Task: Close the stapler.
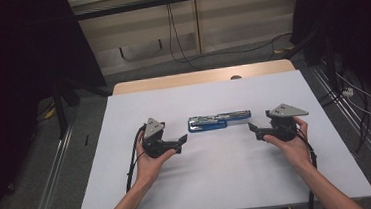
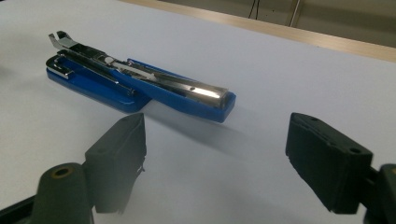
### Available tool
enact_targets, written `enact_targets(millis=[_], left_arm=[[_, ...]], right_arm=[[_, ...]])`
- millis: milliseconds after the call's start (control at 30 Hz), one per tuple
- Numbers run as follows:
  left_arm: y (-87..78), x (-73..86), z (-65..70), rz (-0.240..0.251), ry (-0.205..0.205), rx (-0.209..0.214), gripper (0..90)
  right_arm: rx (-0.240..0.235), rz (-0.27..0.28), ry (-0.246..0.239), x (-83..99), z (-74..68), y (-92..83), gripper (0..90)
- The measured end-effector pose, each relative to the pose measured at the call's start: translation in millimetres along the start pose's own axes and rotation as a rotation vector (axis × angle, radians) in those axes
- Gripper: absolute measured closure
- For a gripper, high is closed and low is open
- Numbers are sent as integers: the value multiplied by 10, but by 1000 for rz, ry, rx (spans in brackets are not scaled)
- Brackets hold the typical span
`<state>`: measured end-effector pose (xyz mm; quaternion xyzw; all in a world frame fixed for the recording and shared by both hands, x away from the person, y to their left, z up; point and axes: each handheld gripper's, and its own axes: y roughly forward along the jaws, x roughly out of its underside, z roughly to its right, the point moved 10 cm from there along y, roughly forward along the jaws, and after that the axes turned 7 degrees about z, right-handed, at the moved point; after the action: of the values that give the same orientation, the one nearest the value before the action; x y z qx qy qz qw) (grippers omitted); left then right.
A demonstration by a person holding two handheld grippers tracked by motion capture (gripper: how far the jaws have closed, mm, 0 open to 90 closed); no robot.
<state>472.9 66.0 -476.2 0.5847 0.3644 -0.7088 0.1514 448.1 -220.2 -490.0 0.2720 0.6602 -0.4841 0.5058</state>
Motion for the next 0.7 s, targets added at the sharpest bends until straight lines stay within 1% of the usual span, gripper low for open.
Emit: enact_targets(millis=[33, 100, 133, 167, 233, 267, 333, 367, 400, 433, 467, 500, 533, 567, 633, 700], left_arm=[[24, -5, 4, 4, -4, -3, 30], [62, -9, 6, -11, 14, -3, 31], [81, -18, 9, -12, 19, -5, 30], [96, -36, 16, -8, 18, -7, 31], [129, -74, 41, -1, 17, 3, 30], [143, -95, 39, 4, 26, -2, 31], [187, -119, 47, 3, 22, 0, 34], [213, -131, 42, 6, 22, -5, 34], [238, -141, 32, 7, 26, -10, 35], [265, -145, 30, 10, 23, -13, 35], [287, -138, 27, 6, 22, -15, 35], [303, -128, 24, 2, 21, -17, 38], [310, -117, 27, -1, 19, -19, 43], [312, -109, 27, -4, 23, -21, 57], [312, -80, 36, -20, 14, -11, 67], [314, -64, 36, -27, 4, -4, 74]], right_arm=[[-7, -7, 1, 11, -10, 10, 232], [-15, -10, -15, 13, -25, 22, 276], [-21, -10, -10, 10, -37, 22, 285], [-25, -8, -4, 5, -45, 23, 313], [-34, -8, 3, 1, -55, 23, 383], [-37, -8, 1, 1, -54, 27, 406], [-37, -11, 1, 11, -46, 37, 448], [-44, -20, 2, 21, -46, 42, 491], [-63, -29, 9, 34, -60, 46, 536], [-76, -39, 4, 48, -72, 51, 556], [-68, -41, 0, 55, -72, 56, 566], [-73, -39, 1, 54, -81, 58, 622], [-84, -35, 10, 48, -97, 57, 649], [-80, -29, 11, 39, -95, 58, 677], [-87, -24, 11, 33, -100, 63, 748], [-91, -31, 3, 46, -96, 71, 805]])
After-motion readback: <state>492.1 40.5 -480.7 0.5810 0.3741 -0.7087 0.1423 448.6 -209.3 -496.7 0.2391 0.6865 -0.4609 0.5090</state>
